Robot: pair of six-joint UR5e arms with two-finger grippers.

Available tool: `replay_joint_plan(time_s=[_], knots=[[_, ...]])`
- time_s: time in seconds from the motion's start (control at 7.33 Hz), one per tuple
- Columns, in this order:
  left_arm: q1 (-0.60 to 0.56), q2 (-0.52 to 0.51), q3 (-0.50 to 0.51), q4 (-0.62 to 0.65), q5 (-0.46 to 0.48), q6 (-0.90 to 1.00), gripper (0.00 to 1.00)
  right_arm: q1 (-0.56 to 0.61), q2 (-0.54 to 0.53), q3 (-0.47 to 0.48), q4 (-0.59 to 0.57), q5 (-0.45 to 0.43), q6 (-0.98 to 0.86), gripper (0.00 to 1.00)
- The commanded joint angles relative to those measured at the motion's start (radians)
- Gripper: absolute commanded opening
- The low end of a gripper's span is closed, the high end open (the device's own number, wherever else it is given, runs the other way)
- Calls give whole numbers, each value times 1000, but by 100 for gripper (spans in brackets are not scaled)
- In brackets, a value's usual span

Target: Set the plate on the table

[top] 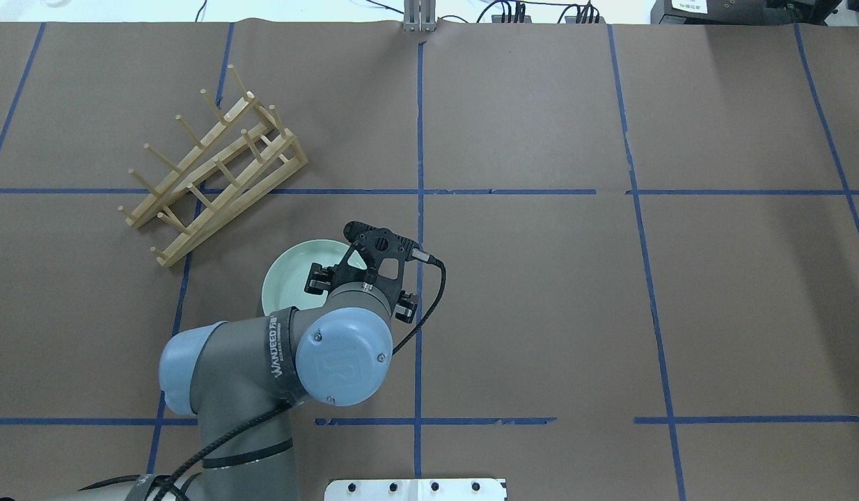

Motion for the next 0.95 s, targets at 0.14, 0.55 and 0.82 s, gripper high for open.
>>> replay_joint_plan(time_s=[0.14, 0.55, 0.82], knots=[[-329, 11, -76, -83, -469, 7, 100, 1, 0, 0, 0, 0, -1, 100], [-739, 122, -66, -102, -921, 167, 100, -1, 0, 0, 0, 0, -1, 100], [-910, 298, -46, -100, -995, 504, 100, -1, 0, 0, 0, 0, -1, 100]])
